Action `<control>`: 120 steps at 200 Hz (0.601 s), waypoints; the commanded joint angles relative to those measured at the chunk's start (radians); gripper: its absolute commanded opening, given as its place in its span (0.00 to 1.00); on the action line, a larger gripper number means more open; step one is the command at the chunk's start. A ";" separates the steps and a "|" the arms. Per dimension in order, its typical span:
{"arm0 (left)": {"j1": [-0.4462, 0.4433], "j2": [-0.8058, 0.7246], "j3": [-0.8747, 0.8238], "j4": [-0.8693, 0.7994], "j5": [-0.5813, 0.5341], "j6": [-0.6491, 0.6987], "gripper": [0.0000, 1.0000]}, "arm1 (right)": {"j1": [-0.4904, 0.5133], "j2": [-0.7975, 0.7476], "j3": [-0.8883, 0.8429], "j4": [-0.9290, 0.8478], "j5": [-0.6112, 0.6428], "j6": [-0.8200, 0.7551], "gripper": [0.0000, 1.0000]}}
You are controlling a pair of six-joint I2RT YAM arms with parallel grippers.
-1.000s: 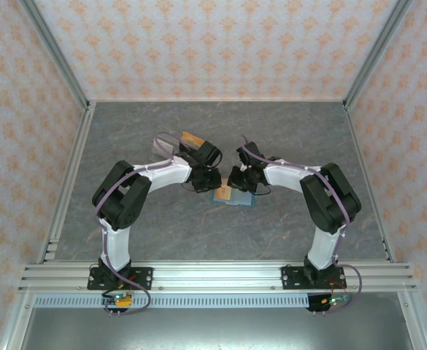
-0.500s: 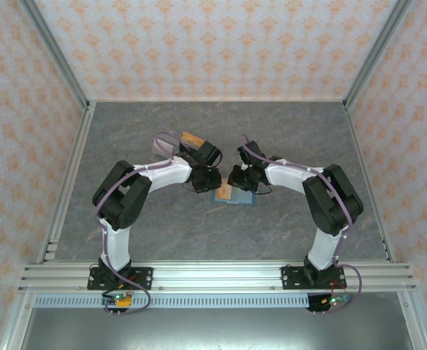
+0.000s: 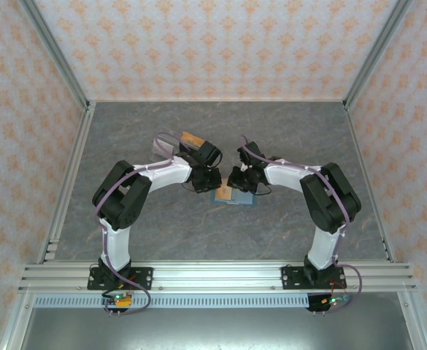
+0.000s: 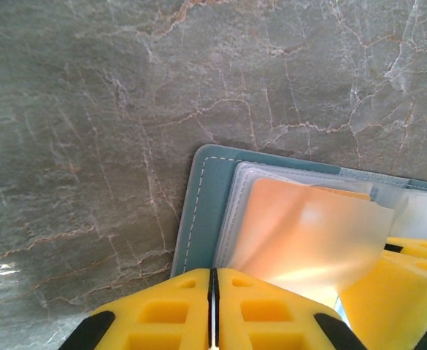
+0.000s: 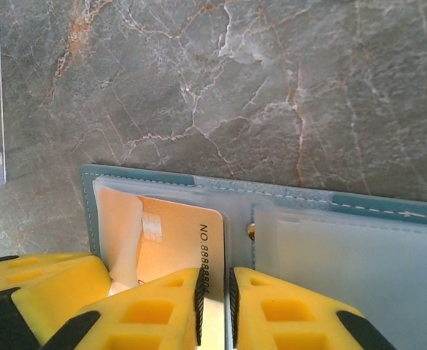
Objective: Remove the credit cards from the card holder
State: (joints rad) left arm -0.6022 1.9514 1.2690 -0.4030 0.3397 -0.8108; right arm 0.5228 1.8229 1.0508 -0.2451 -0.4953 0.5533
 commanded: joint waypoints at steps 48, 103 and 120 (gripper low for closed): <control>-0.005 0.032 -0.023 -0.010 0.021 -0.001 0.09 | 0.003 0.000 -0.015 0.023 -0.033 -0.019 0.08; -0.004 -0.011 -0.019 -0.063 -0.038 -0.006 0.23 | -0.012 -0.068 -0.036 -0.021 0.047 -0.047 0.00; -0.002 -0.031 -0.026 -0.060 -0.038 -0.020 0.30 | -0.019 -0.084 -0.043 -0.040 0.070 -0.063 0.00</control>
State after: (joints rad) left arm -0.6018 1.9514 1.2671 -0.4114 0.3340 -0.8158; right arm 0.5133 1.7916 1.0286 -0.2474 -0.4747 0.5228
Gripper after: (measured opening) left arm 0.272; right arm 0.045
